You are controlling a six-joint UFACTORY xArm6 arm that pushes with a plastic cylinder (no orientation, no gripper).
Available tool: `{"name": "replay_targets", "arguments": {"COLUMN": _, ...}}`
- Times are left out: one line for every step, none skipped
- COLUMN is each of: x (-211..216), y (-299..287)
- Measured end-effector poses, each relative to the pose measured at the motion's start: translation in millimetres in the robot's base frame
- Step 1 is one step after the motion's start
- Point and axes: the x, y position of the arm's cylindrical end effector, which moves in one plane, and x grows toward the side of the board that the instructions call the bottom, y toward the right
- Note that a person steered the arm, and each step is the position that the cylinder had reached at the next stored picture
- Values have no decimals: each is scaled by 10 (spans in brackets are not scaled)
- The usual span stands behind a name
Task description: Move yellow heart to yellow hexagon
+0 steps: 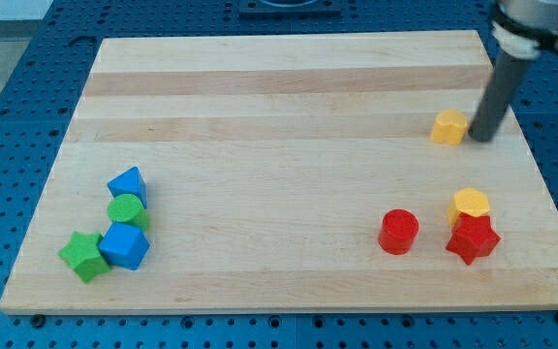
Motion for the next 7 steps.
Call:
{"name": "replay_targets", "arguments": {"x": 104, "y": -120}}
{"name": "replay_targets", "arguments": {"x": -302, "y": 226}}
{"name": "replay_targets", "arguments": {"x": -537, "y": 0}}
{"name": "replay_targets", "arguments": {"x": -537, "y": -436}}
{"name": "replay_targets", "arguments": {"x": -371, "y": -484}}
{"name": "replay_targets", "arguments": {"x": -407, "y": -637}}
{"name": "replay_targets", "arguments": {"x": -674, "y": -723}}
